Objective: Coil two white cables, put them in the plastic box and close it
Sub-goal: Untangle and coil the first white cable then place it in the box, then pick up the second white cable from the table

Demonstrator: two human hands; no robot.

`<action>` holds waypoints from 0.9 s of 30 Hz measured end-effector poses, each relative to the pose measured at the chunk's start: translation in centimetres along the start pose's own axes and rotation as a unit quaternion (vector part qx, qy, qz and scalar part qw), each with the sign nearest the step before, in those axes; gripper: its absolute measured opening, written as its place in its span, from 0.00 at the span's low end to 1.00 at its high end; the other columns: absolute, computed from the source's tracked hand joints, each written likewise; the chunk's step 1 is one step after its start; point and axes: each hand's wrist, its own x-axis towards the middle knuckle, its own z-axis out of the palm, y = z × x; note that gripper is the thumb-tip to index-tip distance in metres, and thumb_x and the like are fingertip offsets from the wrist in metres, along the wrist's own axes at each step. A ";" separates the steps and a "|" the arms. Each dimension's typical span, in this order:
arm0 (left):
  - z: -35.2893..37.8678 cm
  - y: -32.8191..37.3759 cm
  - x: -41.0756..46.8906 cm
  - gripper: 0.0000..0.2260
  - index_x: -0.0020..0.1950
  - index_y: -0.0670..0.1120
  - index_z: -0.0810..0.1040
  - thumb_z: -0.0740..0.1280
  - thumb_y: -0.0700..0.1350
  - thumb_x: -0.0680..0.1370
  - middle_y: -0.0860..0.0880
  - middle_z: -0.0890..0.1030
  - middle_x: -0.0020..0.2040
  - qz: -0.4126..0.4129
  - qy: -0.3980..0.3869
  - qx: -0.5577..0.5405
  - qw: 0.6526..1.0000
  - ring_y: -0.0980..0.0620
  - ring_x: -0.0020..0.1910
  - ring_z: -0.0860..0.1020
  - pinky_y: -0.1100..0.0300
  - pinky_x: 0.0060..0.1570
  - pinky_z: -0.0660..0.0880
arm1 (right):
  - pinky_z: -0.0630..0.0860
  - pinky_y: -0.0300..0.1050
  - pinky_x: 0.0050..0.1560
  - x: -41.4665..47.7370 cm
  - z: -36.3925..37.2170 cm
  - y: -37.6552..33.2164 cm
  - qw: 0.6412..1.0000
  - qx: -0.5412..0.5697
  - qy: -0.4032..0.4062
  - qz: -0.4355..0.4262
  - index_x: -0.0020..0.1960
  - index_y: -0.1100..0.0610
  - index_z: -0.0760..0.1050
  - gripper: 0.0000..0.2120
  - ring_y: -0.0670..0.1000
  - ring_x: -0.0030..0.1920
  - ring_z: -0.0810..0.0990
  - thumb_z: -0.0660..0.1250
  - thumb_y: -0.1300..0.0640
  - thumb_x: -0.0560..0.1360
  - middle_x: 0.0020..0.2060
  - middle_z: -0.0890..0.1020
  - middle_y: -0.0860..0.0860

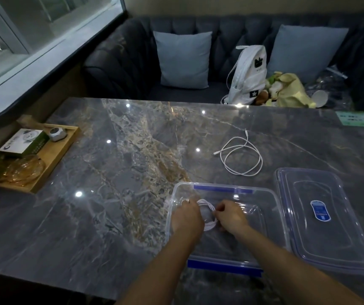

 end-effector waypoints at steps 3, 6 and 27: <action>0.0 0.0 0.1 0.14 0.64 0.43 0.68 0.56 0.44 0.79 0.43 0.75 0.61 -0.001 -0.012 -0.005 1.000 0.46 0.57 0.77 0.55 0.56 0.72 | 0.78 0.50 0.48 0.1 0.0 -0.2 1.000 -0.028 -0.004 -0.003 0.47 0.59 0.76 0.05 0.57 0.46 0.80 0.64 0.61 0.72 0.46 0.82 0.58; -0.2 0.1 0.3 0.14 0.63 0.43 0.69 0.57 0.44 0.79 0.43 0.76 0.61 -0.012 -0.023 -0.016 1.000 0.46 0.57 0.77 0.55 0.56 0.73 | 0.77 0.50 0.51 0.0 -0.1 -0.2 0.998 -0.066 -0.012 -0.017 0.49 0.59 0.76 0.07 0.56 0.50 0.79 0.64 0.59 0.72 0.48 0.82 0.57; -12.1 8.1 5.4 0.12 0.56 0.44 0.73 0.61 0.49 0.77 0.41 0.80 0.55 0.148 0.093 -0.124 0.977 0.39 0.55 0.77 0.51 0.48 0.72 | 0.74 0.50 0.45 3.4 -13.7 -5.0 0.969 -0.049 0.032 -0.241 0.40 0.55 0.76 0.01 0.51 0.38 0.76 0.67 0.59 0.71 0.35 0.78 0.51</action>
